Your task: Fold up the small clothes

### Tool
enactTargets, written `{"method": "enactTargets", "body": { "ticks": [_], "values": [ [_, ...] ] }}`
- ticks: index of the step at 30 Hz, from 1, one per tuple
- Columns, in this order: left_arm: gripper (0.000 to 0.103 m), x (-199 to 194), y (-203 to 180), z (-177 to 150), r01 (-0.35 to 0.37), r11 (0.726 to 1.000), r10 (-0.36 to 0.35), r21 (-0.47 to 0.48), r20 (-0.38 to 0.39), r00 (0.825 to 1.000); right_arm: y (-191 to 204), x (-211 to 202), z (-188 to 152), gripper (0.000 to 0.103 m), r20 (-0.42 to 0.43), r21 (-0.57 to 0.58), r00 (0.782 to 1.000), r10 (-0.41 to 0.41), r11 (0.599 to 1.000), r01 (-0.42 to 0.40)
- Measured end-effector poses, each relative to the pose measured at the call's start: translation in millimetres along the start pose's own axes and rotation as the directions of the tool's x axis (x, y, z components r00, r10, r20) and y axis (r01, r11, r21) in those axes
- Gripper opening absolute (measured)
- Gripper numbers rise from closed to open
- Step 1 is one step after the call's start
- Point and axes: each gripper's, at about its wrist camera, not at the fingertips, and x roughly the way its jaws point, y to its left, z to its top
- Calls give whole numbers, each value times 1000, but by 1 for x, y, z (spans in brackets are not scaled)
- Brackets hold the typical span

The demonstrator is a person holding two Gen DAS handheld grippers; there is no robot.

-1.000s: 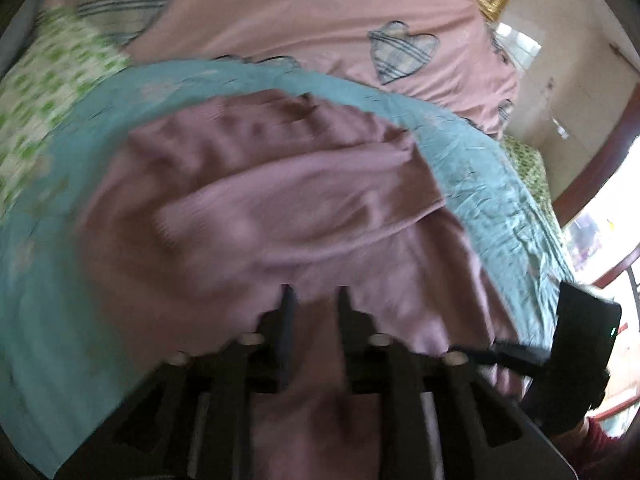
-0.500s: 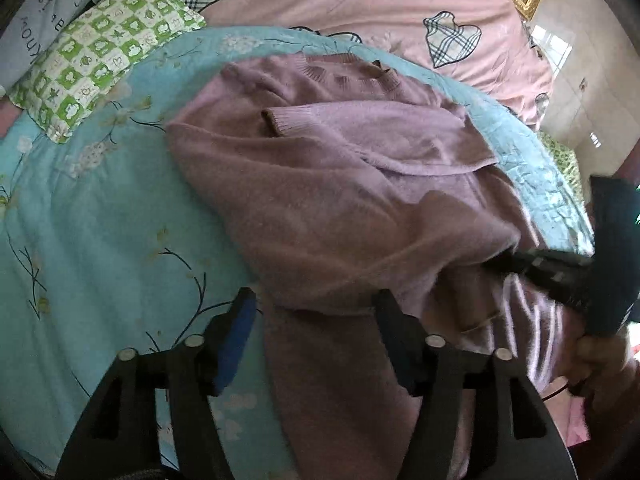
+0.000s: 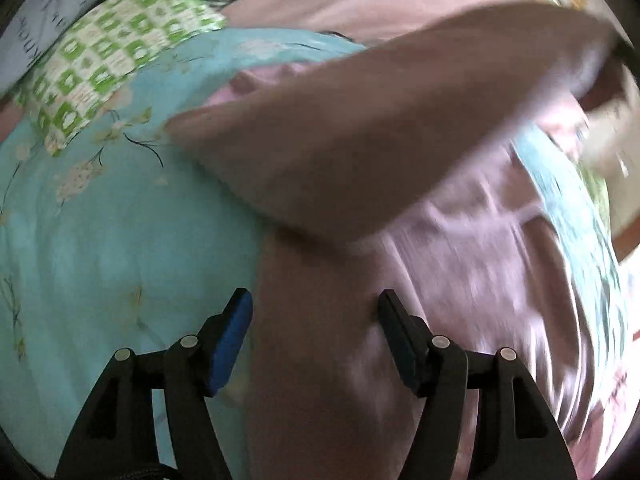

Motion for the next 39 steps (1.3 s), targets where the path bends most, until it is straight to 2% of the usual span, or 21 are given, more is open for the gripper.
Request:
{"method": "enactTargets", "body": {
  "ticks": [3, 6, 10, 12, 13, 14, 16, 19, 23, 27, 29, 32, 35, 36, 39],
  "values": [
    [66, 17, 3, 20, -73, 996, 74, -41, 29, 997, -15, 7, -7, 7, -15, 31, 1000, -20, 999, 20],
    [66, 35, -2, 28, -109, 994, 109, -22, 10, 994, -35, 17, -22, 7, -49, 68, 997, -65, 995, 69],
    [66, 48, -9, 25, -142, 990, 142, 11, -8, 990, -64, 22, -27, 7, -54, 129, 993, -106, 985, 112],
    [57, 51, -1, 28, -180, 984, 180, -11, -6, 984, -79, 24, -23, 7, -47, 149, 991, -126, 980, 132],
    [43, 53, 9, 33, -184, 982, 184, -42, -7, 983, -85, 25, -20, 7, -44, 157, 990, -132, 978, 137],
    [37, 51, 21, 37, -165, 982, 165, -92, -8, 986, -91, 26, -17, 7, -40, 168, 990, -136, 976, 141],
    [36, 39, 43, 43, -150, 971, 157, -189, 23, 987, -101, 27, -8, 7, -16, 181, 989, -148, 972, 148],
    [35, 24, 62, 43, -137, 956, 158, -260, 62, 985, -104, 28, -8, 7, 20, 184, 991, -135, 975, 129],
    [28, 31, 70, 30, -152, 955, 164, -255, 26, 986, -107, 58, -45, 7, -79, 178, 988, -135, 973, 147],
    [25, 26, 79, 21, -124, 949, 144, -289, 49, 988, -113, 83, -91, 7, -202, 179, 968, -147, 966, 184],
    [23, 23, 79, 20, -112, 949, 135, -295, 59, 989, -117, 88, -99, 7, -228, 178, 962, -151, 965, 194],
    [20, 16, 78, 24, -110, 950, 140, -293, 82, 987, -115, 88, -85, 7, -187, 153, 966, -177, 966, 207],
    [20, 5, 78, 22, -95, 943, 141, -319, 123, 982, -107, 72, -60, 7, -57, 88, 984, -170, 981, 174],
    [20, 4, 78, 20, -97, 941, 144, -324, 127, 981, -106, 72, -59, 7, -52, 66, 984, -173, 982, 176],
    [20, 9, 80, 10, -117, 938, 158, -327, 102, 982, -107, 87, -82, 7, -140, 10, 970, -201, 979, 204]
  ]
}}
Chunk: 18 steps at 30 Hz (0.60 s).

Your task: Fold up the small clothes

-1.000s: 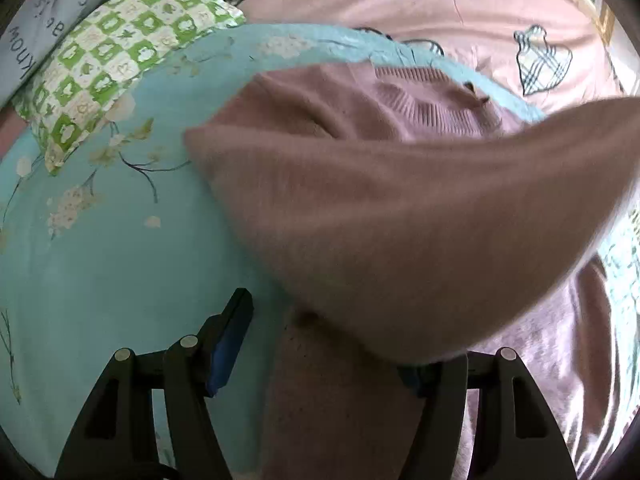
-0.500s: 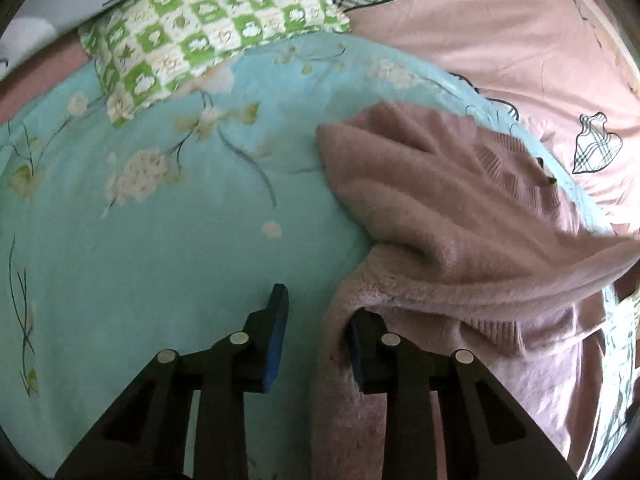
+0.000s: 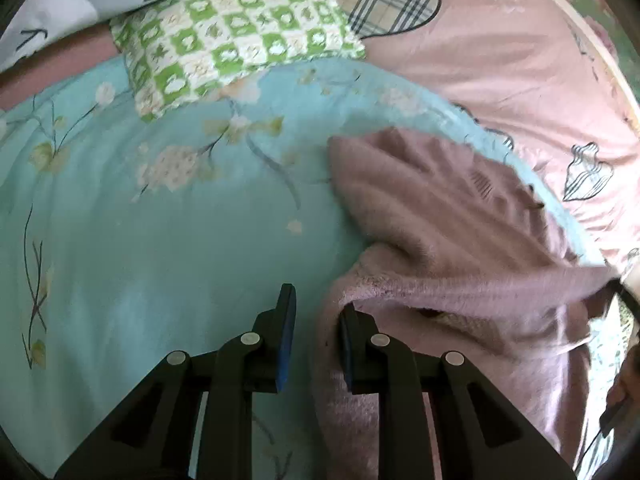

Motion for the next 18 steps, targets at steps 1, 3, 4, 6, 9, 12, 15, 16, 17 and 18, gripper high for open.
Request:
{"method": "enactTargets", "body": {
  "ticks": [1, 3, 4, 6, 9, 12, 15, 16, 17, 18],
  "values": [
    [20, 2, 3, -2, 1, 1000, -1, -5, -11, 1000, 1, 7, -7, 7, -32, -11, 999, 1, 1000, -1],
    [20, 4, 9, -6, 16, 1000, -16, -18, -30, 999, 1, 20, -32, 7, -117, -25, 993, 1, 1000, -4],
    [20, 4, 10, -6, 23, 1000, -24, -13, -34, 999, 1, 25, -41, 8, -151, -31, 989, -4, 1000, -1],
    [20, 2, 8, -7, 31, 999, -29, 37, -55, 998, -2, 26, -56, 12, -200, -27, 980, 3, 1000, -8],
    [26, -4, 11, -9, 72, 992, -62, 100, -107, 992, -6, 17, -68, 23, -250, -48, 968, 1, 999, -13],
    [31, -17, 16, -7, 128, 981, -108, 143, -139, 984, -12, -1, -70, 35, -262, -42, 965, 25, 998, -37],
    [46, -31, 22, 12, 200, 968, -180, 151, -142, 974, -27, -20, -56, 39, -224, 40, 968, 110, 994, -104],
    [51, -32, 22, 20, 213, 966, -193, 148, -139, 971, -32, -23, -50, 43, -204, 67, 970, 133, 990, -122],
    [59, -31, 22, 30, 220, 965, -201, 144, -137, 970, -37, -24, -41, 44, -182, 96, 971, 155, 986, -139],
    [62, -29, 21, 40, 222, 965, -203, 141, -138, 969, -45, -26, -29, 47, -150, 131, 975, 164, 981, -145]
  ]
}}
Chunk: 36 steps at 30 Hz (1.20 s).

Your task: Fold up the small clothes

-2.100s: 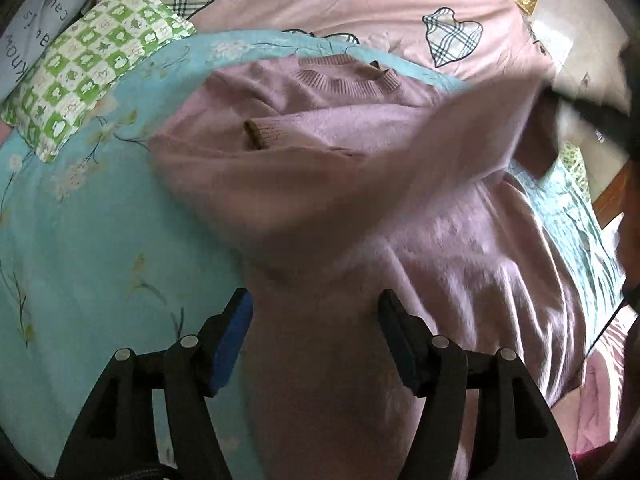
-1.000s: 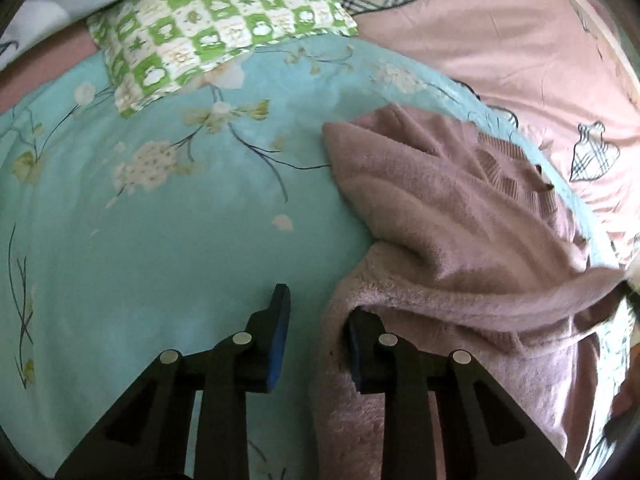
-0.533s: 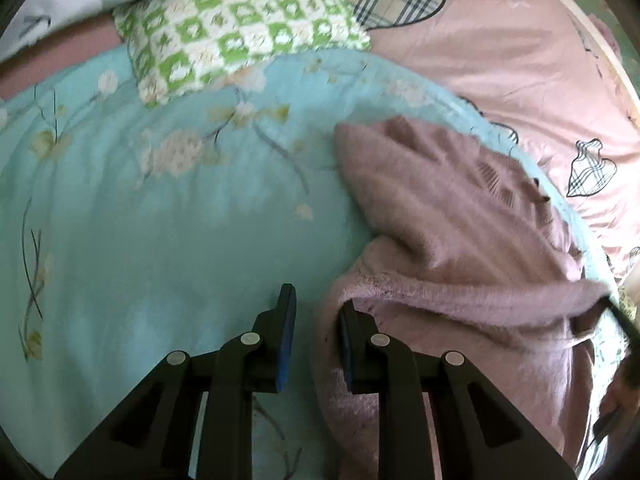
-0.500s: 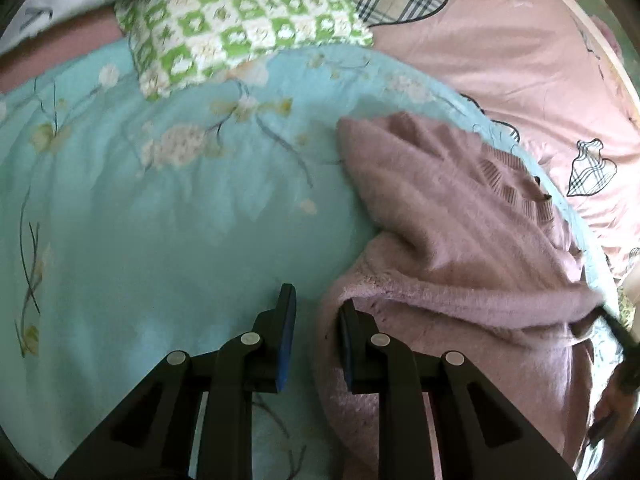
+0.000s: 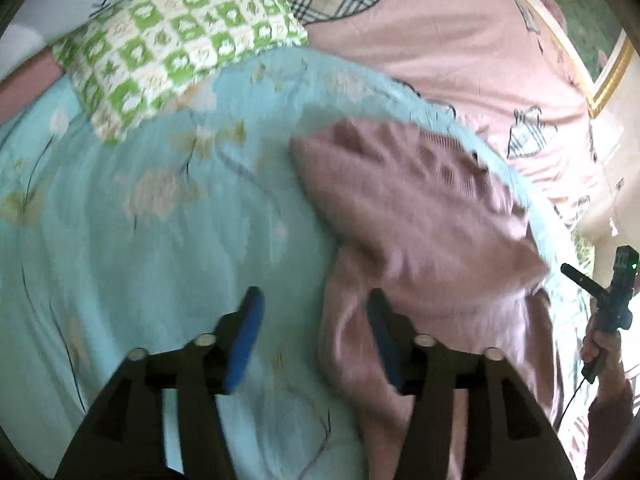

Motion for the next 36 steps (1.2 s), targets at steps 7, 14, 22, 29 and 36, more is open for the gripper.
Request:
{"method": "enactTargets", "body": {
  "ticks": [7, 14, 22, 29, 36],
  "values": [
    [72, 55, -31, 91, 0, 980, 10, 199, -51, 999, -13, 45, 83, 55, 16, -18, 1000, -24, 1000, 24],
    [78, 133, -61, 159, -42, 932, 90, 360, -118, 989, -3, 119, 136, 68, -49, -166, 998, -37, 986, 28],
    [79, 195, -80, 164, -65, 844, 181, 532, -168, 969, 12, 208, 150, 71, -224, -436, 967, -125, 900, 15],
    [8, 185, -104, 159, -91, 791, 165, 605, -68, 984, 5, 183, 147, 5, -135, -396, 986, -96, 918, 35],
    [7, 207, -110, 188, -222, 818, 253, 530, 15, 967, -28, 179, 165, 4, -14, -204, 977, -212, 957, 205]
  ]
}}
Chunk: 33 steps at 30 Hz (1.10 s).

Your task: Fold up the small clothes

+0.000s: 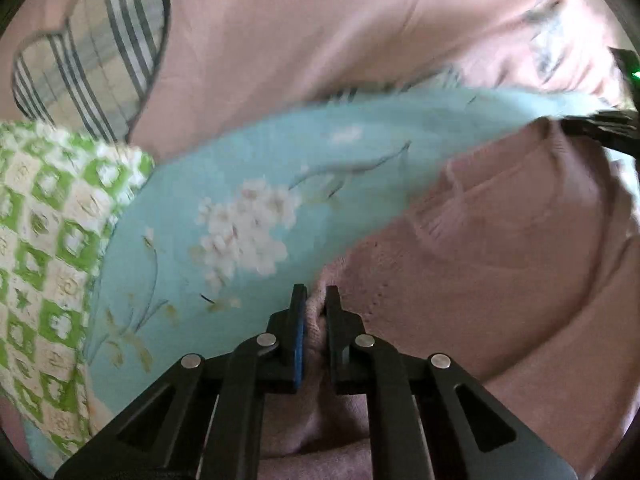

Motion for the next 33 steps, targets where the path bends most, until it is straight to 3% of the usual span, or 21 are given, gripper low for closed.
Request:
{"method": "enactTargets", "body": {
  "ticks": [2, 5, 6, 8, 9, 10, 11, 12, 13, 18, 22, 25, 30, 32, 33],
  "values": [
    [8, 7, -4, -1, -34, 999, 34, 13, -1, 999, 3, 21, -8, 4, -54, 25, 998, -10, 1000, 11],
    [21, -12, 2, -2, -20, 1000, 20, -23, 2, 1000, 7, 17, -10, 10, -30, 67, 999, -19, 998, 21],
    [23, -23, 6, -6, 0, 999, 1, -42, 10, 1000, 5, 8, -10, 18, -27, 99, 1000, 6, 995, -4],
    [38, -50, 18, -19, -9, 997, 12, -74, 32, 999, 1, -16, -13, 25, 0, 154, 998, 62, 986, -62],
    [44, -69, 24, -32, -14, 995, 19, -103, 48, 999, 0, -35, -17, 33, 26, 173, 994, 102, 979, -105],
    [60, -81, 26, -42, -10, 993, 16, -117, 53, 998, 0, -50, -21, 47, 41, 180, 992, 122, 975, -127],
    [65, -95, 26, -59, -11, 991, 19, -137, 58, 998, 3, -71, -31, 54, 64, 185, 989, 133, 972, -143],
    [64, -111, 26, -82, -10, 987, 20, -163, 61, 998, 8, -87, -41, 63, 80, 181, 986, 145, 971, -157],
    [65, -116, 21, -97, 2, 985, 8, -174, 59, 998, 13, -104, -56, 64, 92, 171, 982, 164, 969, -178],
    [65, -136, -3, -165, -28, 980, 31, -197, 12, 999, 28, -147, -125, 64, 49, 172, 985, 168, 970, -174],
    [65, -126, -36, -198, -47, 982, 45, -182, -18, 999, 40, -152, -162, 64, 9, 160, 992, 127, 979, -127],
    [65, -119, -50, -212, -83, 979, 78, -186, -32, 996, 48, -149, -174, 64, -8, 136, 990, 138, 981, -135],
    [67, -114, -53, -215, -143, 961, 142, -238, -23, 990, 72, -135, -175, 64, -6, 21, 1000, 2, 1000, -2],
    [62, -113, -49, -214, -153, 947, 154, -282, -21, 988, 77, -124, -171, 52, -27, -5, 1000, -12, 1000, 12],
    [58, -113, -47, -213, -161, 941, 162, -297, -21, 986, 78, -116, -170, 22, -54, -15, 998, -39, 999, 38]
  ]
}}
